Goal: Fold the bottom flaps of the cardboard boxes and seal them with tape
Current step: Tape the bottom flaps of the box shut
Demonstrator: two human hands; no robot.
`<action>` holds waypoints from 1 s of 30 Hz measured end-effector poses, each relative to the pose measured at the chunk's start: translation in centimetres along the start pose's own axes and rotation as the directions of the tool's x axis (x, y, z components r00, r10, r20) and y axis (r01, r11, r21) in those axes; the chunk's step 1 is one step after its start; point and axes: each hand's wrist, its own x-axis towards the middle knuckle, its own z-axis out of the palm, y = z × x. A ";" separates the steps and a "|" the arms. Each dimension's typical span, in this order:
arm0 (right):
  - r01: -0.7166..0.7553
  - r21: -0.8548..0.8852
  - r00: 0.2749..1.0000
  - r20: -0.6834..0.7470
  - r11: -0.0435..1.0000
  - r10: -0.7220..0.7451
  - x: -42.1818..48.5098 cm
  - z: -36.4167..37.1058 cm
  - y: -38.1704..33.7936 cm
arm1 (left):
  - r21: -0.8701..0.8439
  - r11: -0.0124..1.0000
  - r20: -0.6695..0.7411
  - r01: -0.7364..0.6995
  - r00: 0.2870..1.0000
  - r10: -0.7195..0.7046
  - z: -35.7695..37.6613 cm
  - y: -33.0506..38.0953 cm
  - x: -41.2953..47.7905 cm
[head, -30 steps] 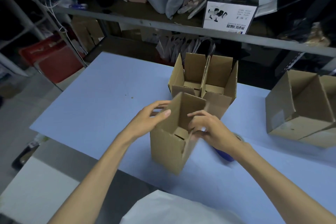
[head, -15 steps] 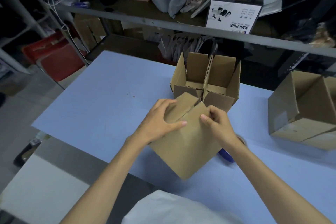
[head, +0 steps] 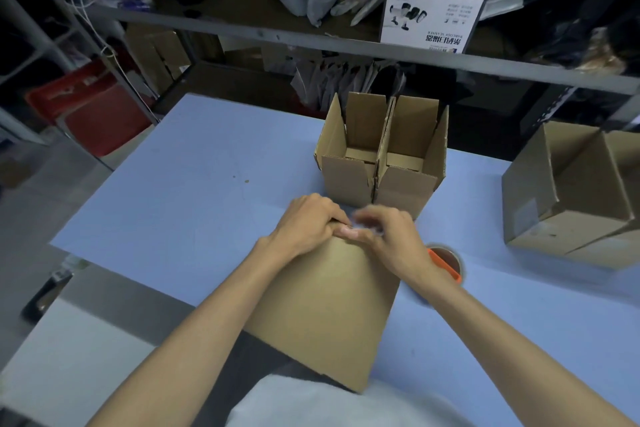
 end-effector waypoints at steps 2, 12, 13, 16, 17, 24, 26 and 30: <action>-0.106 0.050 0.994 0.007 0.993 0.106 -0.1 0.7 0.7 | -0.009 1.000 0.053 -0.010 0.999 0.011 0.8 0.0 1.2; -0.463 0.089 0.860 -0.196 0.882 0.471 -2.9 5.1 4.7 | -0.195 0.972 0.204 0.128 0.975 -0.088 5.4 -2.3 4.8; -0.468 0.102 0.859 -0.183 0.878 0.479 -2.8 5.3 4.7 | -0.186 0.975 0.221 0.122 0.972 -0.079 5.7 -2.0 5.1; -0.511 0.102 0.828 -0.208 0.853 0.521 -1.6 5.7 4.7 | -0.139 0.989 0.248 0.051 0.969 -0.015 6.3 -1.0 6.5; -0.537 0.114 0.806 -0.224 0.836 0.549 -1.1 5.8 4.8 | -0.117 0.993 0.246 0.029 0.969 0.000 6.6 -0.8 7.0; -0.597 0.201 0.744 -0.223 0.776 0.630 -4.7 5.8 5.7 | -0.125 0.992 0.272 -0.019 0.961 0.052 7.5 -1.7 8.4; -0.611 0.221 0.731 -0.213 0.761 0.649 -6.5 6.0 5.3 | -0.116 0.993 0.274 -0.036 0.959 0.067 7.6 -1.7 8.2; -0.652 0.297 0.701 -0.117 0.698 0.704 -6.6 8.0 3.8 | -0.085 0.996 0.056 -0.030 0.998 0.035 8.4 -1.4 6.3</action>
